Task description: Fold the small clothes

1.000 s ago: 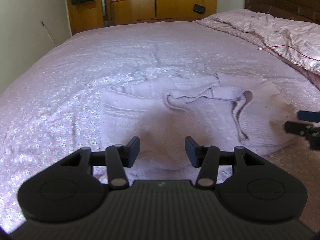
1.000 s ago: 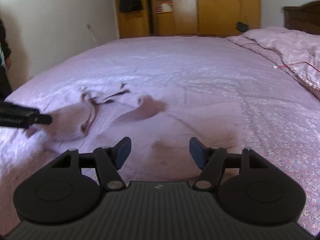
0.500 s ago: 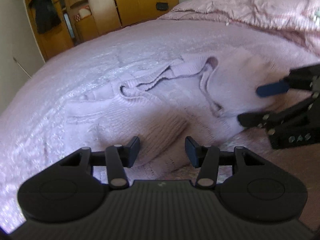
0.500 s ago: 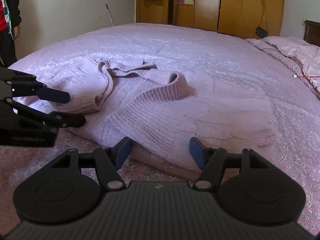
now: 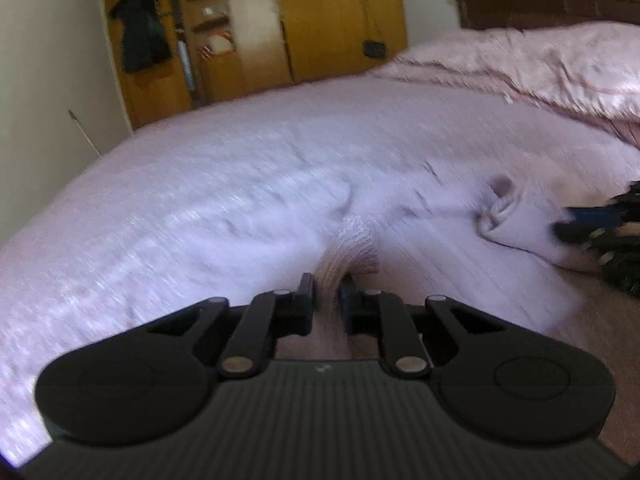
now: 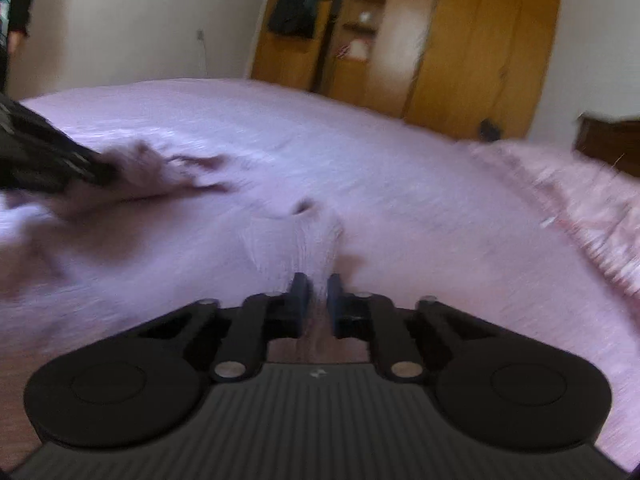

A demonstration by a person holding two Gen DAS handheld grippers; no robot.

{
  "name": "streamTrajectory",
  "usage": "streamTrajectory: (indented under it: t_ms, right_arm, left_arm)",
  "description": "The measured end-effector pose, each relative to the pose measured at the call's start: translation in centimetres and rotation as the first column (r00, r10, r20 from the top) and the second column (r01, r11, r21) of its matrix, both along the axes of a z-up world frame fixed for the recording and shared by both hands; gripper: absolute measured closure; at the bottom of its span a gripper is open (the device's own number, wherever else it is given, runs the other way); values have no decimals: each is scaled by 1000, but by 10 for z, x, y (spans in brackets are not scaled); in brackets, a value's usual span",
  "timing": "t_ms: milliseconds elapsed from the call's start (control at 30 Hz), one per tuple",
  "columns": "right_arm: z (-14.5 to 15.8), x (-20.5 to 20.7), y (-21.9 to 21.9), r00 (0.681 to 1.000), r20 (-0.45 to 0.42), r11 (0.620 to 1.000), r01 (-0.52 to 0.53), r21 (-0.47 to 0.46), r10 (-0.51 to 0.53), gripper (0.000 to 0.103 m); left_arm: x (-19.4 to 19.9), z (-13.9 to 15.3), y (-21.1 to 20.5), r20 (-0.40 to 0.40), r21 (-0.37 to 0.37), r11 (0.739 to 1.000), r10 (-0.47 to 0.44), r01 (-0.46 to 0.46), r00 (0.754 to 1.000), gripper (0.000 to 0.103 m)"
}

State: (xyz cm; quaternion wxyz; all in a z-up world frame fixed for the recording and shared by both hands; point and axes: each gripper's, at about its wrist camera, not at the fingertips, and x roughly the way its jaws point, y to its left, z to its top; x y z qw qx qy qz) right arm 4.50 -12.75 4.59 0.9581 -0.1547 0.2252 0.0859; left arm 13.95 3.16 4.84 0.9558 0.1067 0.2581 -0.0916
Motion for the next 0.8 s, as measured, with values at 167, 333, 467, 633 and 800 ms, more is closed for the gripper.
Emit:
streamTrajectory:
  t_ms: [167, 333, 467, 633, 800]
  right_arm:
    - [23, 40, -34, 991, 57, 991, 120, -60, -117, 94]
    - [25, 83, -68, 976, 74, 973, 210, -95, -204, 94]
    - [1, 114, -83, 977, -6, 970, 210, -120, -212, 94]
    - [-39, 135, -87, 966, -116, 969, 220, -114, -233, 93]
    - [-36, 137, -87, 966, -129, 970, 206, -127, -222, 86]
  left_arm:
    - [38, 19, 25, 61, 50, 996, 70, -73, 996, 89]
    - [79, 12, 47, 42, 57, 985, 159, -161, 986, 89]
    - [101, -6, 57, -30, 53, 979, 201, -199, 979, 89]
    - [115, -31, 67, -112, 68, 970, 239, -233, 964, 84]
    - [103, -21, 63, -86, 104, 943, 325, -316, 942, 40]
